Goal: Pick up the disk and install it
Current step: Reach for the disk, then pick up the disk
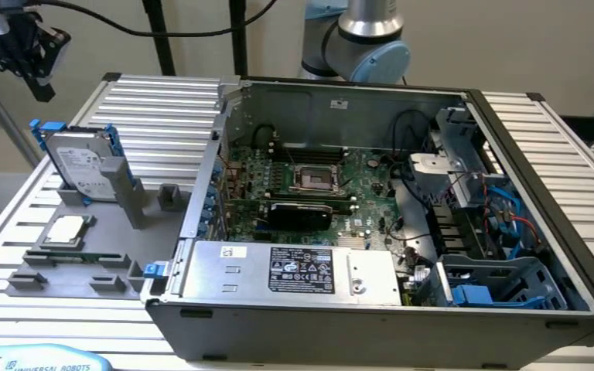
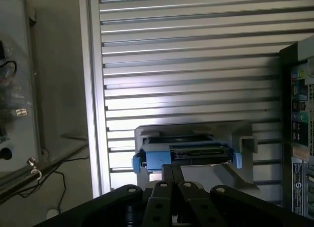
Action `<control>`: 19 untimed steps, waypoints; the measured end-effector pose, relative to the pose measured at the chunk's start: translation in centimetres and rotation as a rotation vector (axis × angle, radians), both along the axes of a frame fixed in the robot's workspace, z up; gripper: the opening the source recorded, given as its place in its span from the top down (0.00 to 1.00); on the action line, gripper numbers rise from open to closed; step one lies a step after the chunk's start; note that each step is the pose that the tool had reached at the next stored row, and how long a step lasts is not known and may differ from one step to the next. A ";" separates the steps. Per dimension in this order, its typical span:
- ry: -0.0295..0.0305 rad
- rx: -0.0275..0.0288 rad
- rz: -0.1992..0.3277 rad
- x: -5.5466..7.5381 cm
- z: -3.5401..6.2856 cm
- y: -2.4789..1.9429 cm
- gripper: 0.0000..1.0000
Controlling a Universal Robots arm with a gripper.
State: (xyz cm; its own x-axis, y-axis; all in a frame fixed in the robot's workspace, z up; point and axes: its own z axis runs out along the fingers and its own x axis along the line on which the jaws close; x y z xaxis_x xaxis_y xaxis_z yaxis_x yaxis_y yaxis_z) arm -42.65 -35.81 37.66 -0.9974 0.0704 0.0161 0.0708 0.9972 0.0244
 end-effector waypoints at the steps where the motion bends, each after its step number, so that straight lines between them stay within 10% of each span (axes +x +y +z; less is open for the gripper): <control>1: 0.0001 0.0000 0.001 -0.3 -0.07 0.03 0.89; 19: 0.0002 -0.0002 0.035 -0.9 -0.27 0.16 0.89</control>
